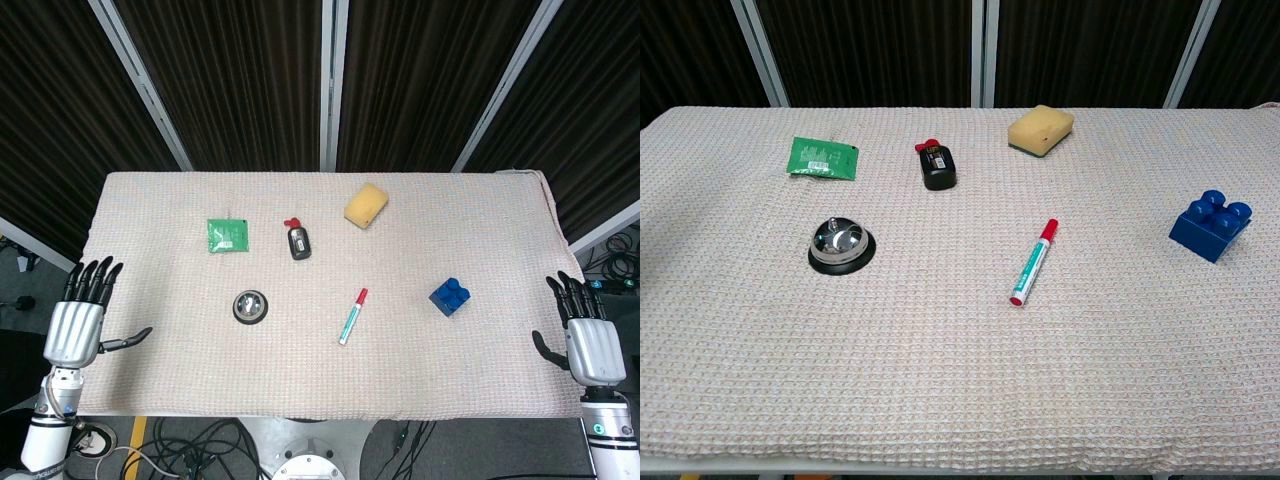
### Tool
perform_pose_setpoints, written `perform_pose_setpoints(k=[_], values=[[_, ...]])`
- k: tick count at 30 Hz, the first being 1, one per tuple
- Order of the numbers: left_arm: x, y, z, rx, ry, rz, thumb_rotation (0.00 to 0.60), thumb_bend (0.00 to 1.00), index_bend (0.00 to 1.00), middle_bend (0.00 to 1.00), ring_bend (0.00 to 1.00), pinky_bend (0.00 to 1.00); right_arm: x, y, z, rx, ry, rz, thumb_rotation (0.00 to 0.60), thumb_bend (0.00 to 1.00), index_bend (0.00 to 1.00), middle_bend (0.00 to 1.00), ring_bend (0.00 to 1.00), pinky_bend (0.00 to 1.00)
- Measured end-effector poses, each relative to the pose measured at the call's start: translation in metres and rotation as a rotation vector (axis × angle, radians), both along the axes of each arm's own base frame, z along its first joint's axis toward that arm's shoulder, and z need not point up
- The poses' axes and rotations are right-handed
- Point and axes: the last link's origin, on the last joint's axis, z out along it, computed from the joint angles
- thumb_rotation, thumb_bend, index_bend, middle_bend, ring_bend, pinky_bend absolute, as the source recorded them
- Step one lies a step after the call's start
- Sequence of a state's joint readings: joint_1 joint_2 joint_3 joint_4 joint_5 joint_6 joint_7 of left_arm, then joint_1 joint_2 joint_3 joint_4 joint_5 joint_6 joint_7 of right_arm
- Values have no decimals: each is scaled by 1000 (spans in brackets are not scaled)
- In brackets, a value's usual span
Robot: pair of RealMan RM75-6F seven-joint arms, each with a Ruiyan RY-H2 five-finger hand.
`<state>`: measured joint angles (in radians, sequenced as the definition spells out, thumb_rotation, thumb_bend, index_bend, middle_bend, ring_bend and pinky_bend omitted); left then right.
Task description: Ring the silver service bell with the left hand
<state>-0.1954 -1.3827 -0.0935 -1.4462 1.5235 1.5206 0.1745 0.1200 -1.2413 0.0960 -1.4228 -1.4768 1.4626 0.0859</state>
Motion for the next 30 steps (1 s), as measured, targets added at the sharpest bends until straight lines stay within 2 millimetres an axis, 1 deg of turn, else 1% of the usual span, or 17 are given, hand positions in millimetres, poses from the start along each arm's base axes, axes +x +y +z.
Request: perform_pose_setpoints(k=[9,15,18,21,24,25,27,30], values=[[0,2,-1,-13,1,2,130,0,0,0,0,0,1,-1,1,-5,-2,0,600,245,0,0,0,0],[5,10,-8,-51,7,-15,139,0,0,0,0,0,4,-2,2,-14,-9,8,600,244,0,0,0,0],[12,18,-16,-83,-6,-26,148,0,0,0,0,0,9,-2,2,-20,-10,22,600,244,0,0,0,0],[22,27,-31,-128,-23,-50,150,0,0,0,0,0,13,-5,3,-27,-8,31,600,245,0,0,0,0],[38,32,-50,-177,-46,-88,158,0,0,0,0,0,13,-6,3,-28,-6,25,600,244,0,0,0,0],[47,34,-60,-201,-56,-117,160,0,0,0,0,0,12,-6,3,-27,-5,22,600,245,0,0,0,0],[57,36,-70,-226,-64,-150,161,0,0,0,0,0,11,-6,3,-26,-4,15,600,244,0,0,0,0],[72,35,-93,-295,-69,-203,162,0,0,0,0,0,9,-7,5,-31,-10,7,600,244,0,0,0,0]])
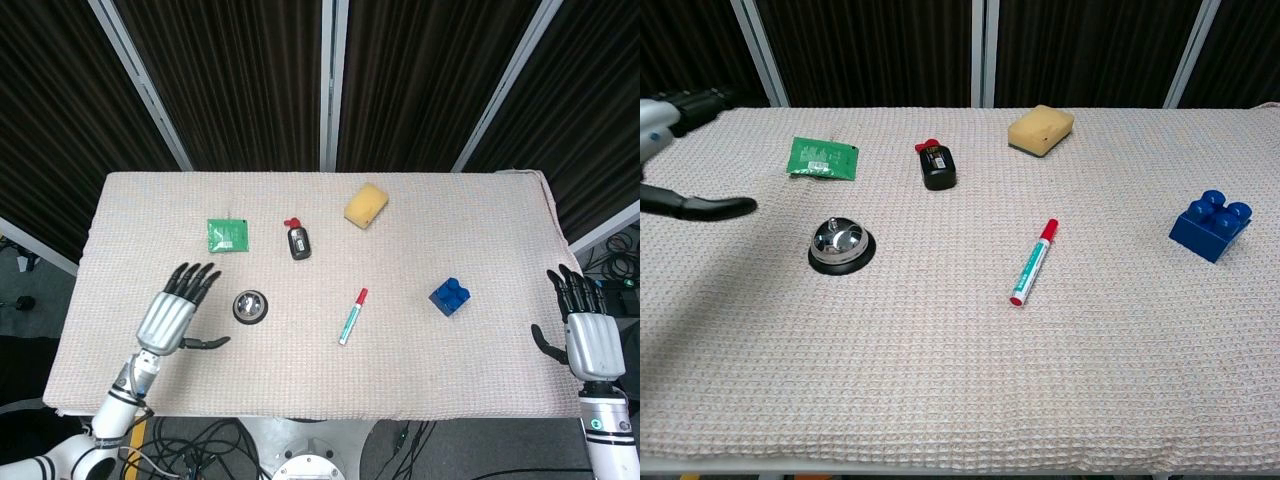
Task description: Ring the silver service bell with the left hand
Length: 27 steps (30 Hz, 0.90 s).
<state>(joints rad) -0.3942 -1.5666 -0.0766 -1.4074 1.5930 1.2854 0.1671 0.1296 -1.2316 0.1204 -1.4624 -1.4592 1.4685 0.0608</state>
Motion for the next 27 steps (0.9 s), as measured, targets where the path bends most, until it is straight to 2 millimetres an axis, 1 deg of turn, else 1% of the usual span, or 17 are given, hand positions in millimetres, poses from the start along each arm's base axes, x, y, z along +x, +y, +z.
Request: perform_pose_setpoints(k=[4,7,10,18,21,27], values=[[9,-4,-32,-99,15,-33,164,0,0,0,0,0,-1,0,2,-5,-6,-1,600,244,0,0,0,0],[11,-7,-50,-150,24,-39,164,0,0,0,0,0,-2,0,3,-6,-9,-1,600,244,0,0,0,0],[11,-7,-62,-185,18,-31,164,0,0,0,0,0,-2,-1,3,-6,-7,-1,600,244,0,0,0,0],[9,0,-75,-206,21,-9,163,0,0,0,0,0,-3,-2,3,-6,-6,-7,600,244,0,0,0,0],[4,2,-80,-214,29,13,165,0,0,0,0,0,-4,-2,2,-1,-5,-10,600,244,0,0,0,0],[-14,4,-90,-240,52,72,163,0,0,0,0,0,-4,-2,2,0,-6,-9,600,244,0,0,0,0]])
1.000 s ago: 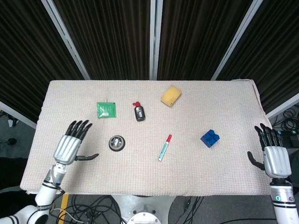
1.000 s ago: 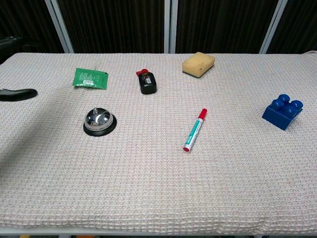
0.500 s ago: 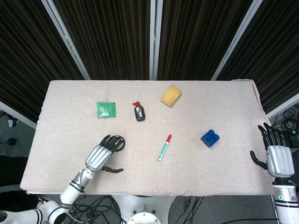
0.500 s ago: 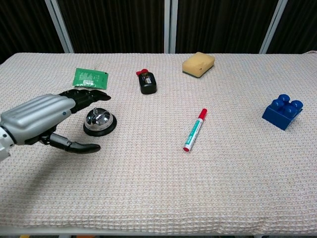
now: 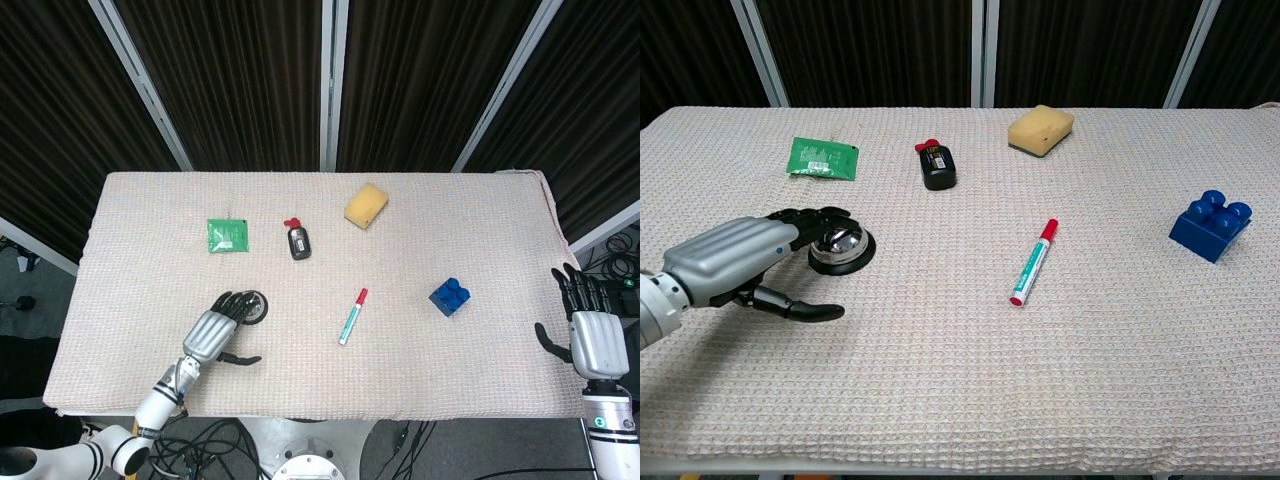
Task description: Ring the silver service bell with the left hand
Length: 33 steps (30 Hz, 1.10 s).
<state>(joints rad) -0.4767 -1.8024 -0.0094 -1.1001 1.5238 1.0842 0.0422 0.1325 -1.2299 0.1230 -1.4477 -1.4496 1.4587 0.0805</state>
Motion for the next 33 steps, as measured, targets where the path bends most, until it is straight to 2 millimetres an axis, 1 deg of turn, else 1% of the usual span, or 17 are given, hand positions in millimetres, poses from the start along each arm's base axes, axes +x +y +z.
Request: perform_pose_setpoints(k=[3,7,9,12,17,20,26,29,33], values=[[3,2,1,11,-11,-9,164,0,0,0,0,0,0,0,0,-3,-1,3,600,244,0,0,0,0],[17,8,8,53,-53,-50,163,0,0,0,0,0,0,0,0,0,0,2,600,245,0,0,0,0],[20,9,9,58,-61,-57,162,0,0,0,0,0,0,0,0,0,0,2,600,245,0,0,0,0],[15,8,5,37,-46,-39,164,0,0,0,0,0,0,0,0,-1,0,1,600,244,0,0,0,0],[1,4,-5,-1,-9,6,164,0,0,0,0,0,0,0,0,-2,0,0,600,244,0,0,0,0],[3,7,-6,13,-10,-2,163,0,0,0,0,0,0,0,1,-3,-1,2,600,244,0,0,0,0],[17,16,3,77,-47,-42,161,0,0,0,0,0,0,0,0,-3,-2,4,600,244,0,0,0,0],[13,14,0,61,-36,-32,161,0,0,0,0,0,0,0,0,0,0,2,600,244,0,0,0,0],[3,8,-8,30,-10,-6,163,0,0,0,0,0,-1,-1,0,0,1,-3,600,244,0,0,0,0]])
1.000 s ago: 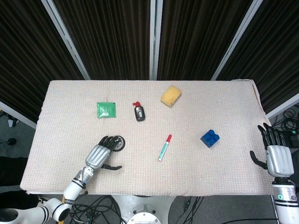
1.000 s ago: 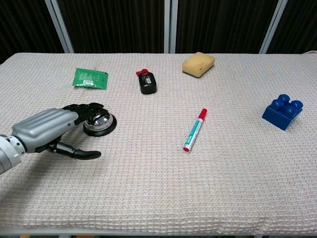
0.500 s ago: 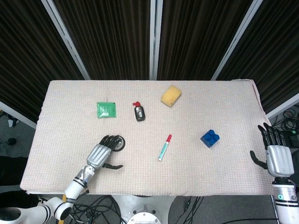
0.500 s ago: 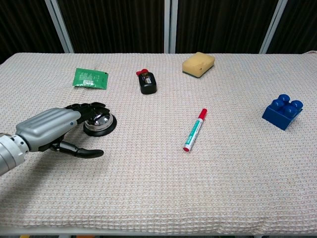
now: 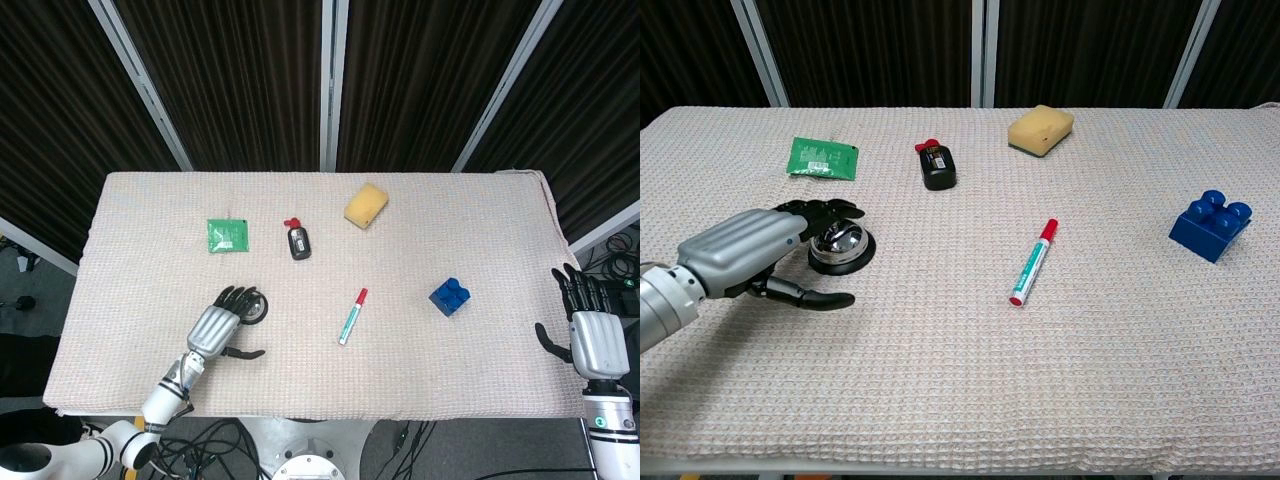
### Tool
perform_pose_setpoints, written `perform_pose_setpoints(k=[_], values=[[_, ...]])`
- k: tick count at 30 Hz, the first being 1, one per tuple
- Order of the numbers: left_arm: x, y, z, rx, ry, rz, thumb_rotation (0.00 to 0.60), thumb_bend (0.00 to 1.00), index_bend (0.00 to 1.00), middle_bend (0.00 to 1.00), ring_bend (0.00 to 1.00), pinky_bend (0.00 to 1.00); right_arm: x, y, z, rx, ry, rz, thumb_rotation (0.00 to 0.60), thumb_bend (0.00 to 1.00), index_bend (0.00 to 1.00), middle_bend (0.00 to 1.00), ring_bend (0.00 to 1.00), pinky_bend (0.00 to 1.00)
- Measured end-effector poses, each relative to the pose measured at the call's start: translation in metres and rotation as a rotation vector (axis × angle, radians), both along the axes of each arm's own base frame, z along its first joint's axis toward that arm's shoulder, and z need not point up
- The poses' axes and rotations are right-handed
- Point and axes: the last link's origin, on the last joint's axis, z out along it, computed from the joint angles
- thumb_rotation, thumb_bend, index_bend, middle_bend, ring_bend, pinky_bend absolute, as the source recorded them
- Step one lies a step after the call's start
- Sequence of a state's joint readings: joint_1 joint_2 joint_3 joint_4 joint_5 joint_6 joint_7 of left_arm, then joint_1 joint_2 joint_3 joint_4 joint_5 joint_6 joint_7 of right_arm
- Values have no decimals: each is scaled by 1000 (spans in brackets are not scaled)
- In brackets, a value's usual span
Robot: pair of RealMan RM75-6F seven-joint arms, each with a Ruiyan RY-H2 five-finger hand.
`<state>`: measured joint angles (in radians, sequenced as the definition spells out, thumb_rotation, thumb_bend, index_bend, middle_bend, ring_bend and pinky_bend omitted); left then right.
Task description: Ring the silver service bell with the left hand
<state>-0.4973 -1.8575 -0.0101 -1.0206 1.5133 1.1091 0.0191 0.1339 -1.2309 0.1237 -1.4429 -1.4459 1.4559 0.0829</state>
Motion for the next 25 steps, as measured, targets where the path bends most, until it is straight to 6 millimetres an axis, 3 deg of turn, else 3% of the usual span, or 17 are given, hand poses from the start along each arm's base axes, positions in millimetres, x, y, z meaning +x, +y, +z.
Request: perform_pose_setpoints(k=[6,12,17,25], values=[[2,3,3,26,-12,-7,162,0,0,0,0,0,1,0,1,-4,-3,4,600,244,0,0,0,0],[14,12,30,122,-56,-42,161,0,0,0,0,0,2,1,2,-6,-10,12,600,244,0,0,0,0],[8,14,74,256,-35,-50,159,0,0,0,0,0,2,0,2,-4,-11,13,600,244,0,0,0,0],[-38,-12,164,461,67,61,154,0,0,0,0,0,3,0,-2,6,0,16,600,244,0,0,0,0]])
